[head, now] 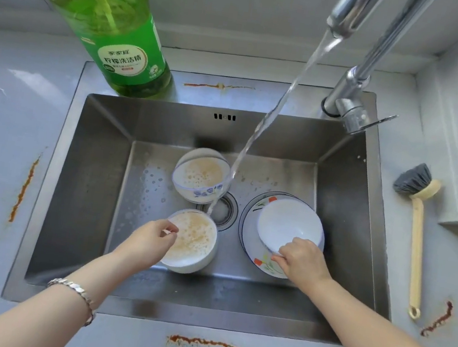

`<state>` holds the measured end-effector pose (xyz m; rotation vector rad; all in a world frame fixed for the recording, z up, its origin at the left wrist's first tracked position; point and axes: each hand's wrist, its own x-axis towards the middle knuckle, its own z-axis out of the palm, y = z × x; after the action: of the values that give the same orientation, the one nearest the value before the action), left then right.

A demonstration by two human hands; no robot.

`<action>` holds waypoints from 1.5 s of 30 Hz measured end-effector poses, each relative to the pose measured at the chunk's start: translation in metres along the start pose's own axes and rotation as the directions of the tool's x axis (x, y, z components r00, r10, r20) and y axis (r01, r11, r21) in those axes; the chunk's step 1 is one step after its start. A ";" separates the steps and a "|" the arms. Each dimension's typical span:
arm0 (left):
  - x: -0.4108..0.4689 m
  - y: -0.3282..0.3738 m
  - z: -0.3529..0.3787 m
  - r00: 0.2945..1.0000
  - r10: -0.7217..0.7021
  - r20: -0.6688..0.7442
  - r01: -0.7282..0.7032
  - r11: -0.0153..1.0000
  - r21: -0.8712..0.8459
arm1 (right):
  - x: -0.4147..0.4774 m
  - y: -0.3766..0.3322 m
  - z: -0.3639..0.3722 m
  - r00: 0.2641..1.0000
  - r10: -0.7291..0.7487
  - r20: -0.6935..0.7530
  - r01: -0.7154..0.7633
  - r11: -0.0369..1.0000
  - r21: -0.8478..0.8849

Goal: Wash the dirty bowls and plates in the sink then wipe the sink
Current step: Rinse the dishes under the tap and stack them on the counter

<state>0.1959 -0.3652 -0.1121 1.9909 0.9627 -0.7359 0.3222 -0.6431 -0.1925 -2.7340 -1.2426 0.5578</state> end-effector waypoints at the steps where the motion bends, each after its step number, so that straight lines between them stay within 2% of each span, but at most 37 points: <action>1: 0.000 -0.003 0.000 1.000 -0.003 -0.005 0.003 1.000 -0.014 | 0.001 0.001 0.003 1.000 0.008 0.002 -0.008 1.000 0.011; 3: -0.001 -0.008 -0.002 1.000 -0.014 -0.012 0.013 0.998 -0.055 | 0.002 -0.004 0.003 1.000 0.025 0.003 -0.025 0.999 -0.021; 5: -0.001 -0.012 -0.004 0.999 -0.033 -0.011 0.032 0.995 -0.097 | 0.002 -0.007 0.005 0.993 0.094 0.074 -0.094 0.996 0.002; 9: -0.003 -0.022 -0.010 0.999 -0.045 -0.004 0.044 0.989 -0.139 | 0.004 -0.012 -0.001 0.914 0.246 0.322 -0.272 0.961 0.039; 12: -0.006 -0.034 -0.017 0.999 -0.049 -0.005 0.048 0.987 -0.152 | 0.007 -0.021 0.000 0.842 0.296 0.451 -0.319 0.947 -0.025; 13: -0.007 -0.039 -0.020 0.999 -0.050 -0.002 0.049 0.986 -0.158 | 0.007 -0.027 -0.001 0.830 0.318 0.458 -0.338 0.940 -0.040; 15: -0.007 -0.046 -0.027 0.999 -0.053 0.002 0.053 0.983 -0.174 | 0.012 -0.043 -0.005 0.860 0.352 0.369 -0.378 0.926 -0.001; 17: -0.006 -0.052 -0.034 0.998 -0.057 0.009 0.057 0.983 -0.176 | 0.022 -0.070 -0.010 0.883 0.392 0.257 -0.440 0.882 0.169; 18: -0.005 -0.055 -0.037 0.998 -0.055 0.012 0.056 0.983 -0.177 | 0.029 -0.086 -0.012 0.863 0.420 0.282 -0.494 0.820 0.290; 20: -0.004 -0.059 -0.042 0.998 -0.050 0.024 0.054 0.982 -0.180 | 0.045 -0.120 -0.011 0.760 0.418 0.497 -0.644 0.588 0.490; 22: -0.004 -0.063 -0.046 0.998 -0.047 0.033 0.052 0.982 -0.181 | 0.059 -0.147 -0.002 0.615 0.359 0.702 -0.788 0.310 0.532; 23: -0.003 -0.065 -0.047 0.998 -0.045 0.037 0.052 0.981 -0.187 | 0.064 -0.155 0.005 0.570 0.348 0.745 -0.821 0.218 0.527; 26: -0.005 -0.070 -0.054 0.998 -0.041 0.044 0.049 0.980 -0.195 | 0.073 -0.171 0.018 0.519 0.431 0.738 -0.838 0.086 0.539; 30: -0.007 -0.073 -0.055 0.997 -0.050 0.053 0.061 0.970 -0.235 | 0.067 -0.181 0.008 0.506 0.478 0.718 -0.825 0.025 0.565; 32: -0.008 -0.071 -0.055 0.996 -0.066 0.065 0.083 0.946 -0.314 | 0.061 -0.187 -0.011 0.537 0.446 0.717 -0.803 0.009 0.596; 35: -0.018 -0.061 -0.057 0.978 -0.083 0.189 0.179 0.795 -0.579 | 0.051 -0.196 -0.046 0.640 0.344 0.687 -0.735 0.013 0.678; 38: -0.033 -0.053 -0.060 0.955 0.038 0.293 0.208 0.618 -0.758 | 0.041 -0.201 -0.080 0.730 0.274 0.626 -0.656 0.025 0.754; 42: -0.050 -0.043 -0.059 0.974 0.102 0.200 0.141 0.416 -0.898 | 0.033 -0.199 -0.113 0.794 0.199 0.575 -0.590 0.023 0.807; 43: -0.055 -0.038 -0.059 0.983 0.094 0.156 0.104 0.412 -0.905 | 0.031 -0.198 -0.120 0.803 0.168 0.572 -0.585 0.039 0.810; 45: -0.064 -0.025 -0.062 0.998 0.050 0.031 0.003 0.487 -0.873 | 0.027 -0.195 -0.130 0.807 0.120 0.578 -0.590 0.108 0.800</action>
<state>0.1504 -0.3264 -0.0416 1.0365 0.9892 -0.1597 0.2468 -0.4841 -0.0358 -1.6765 0.0804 1.3845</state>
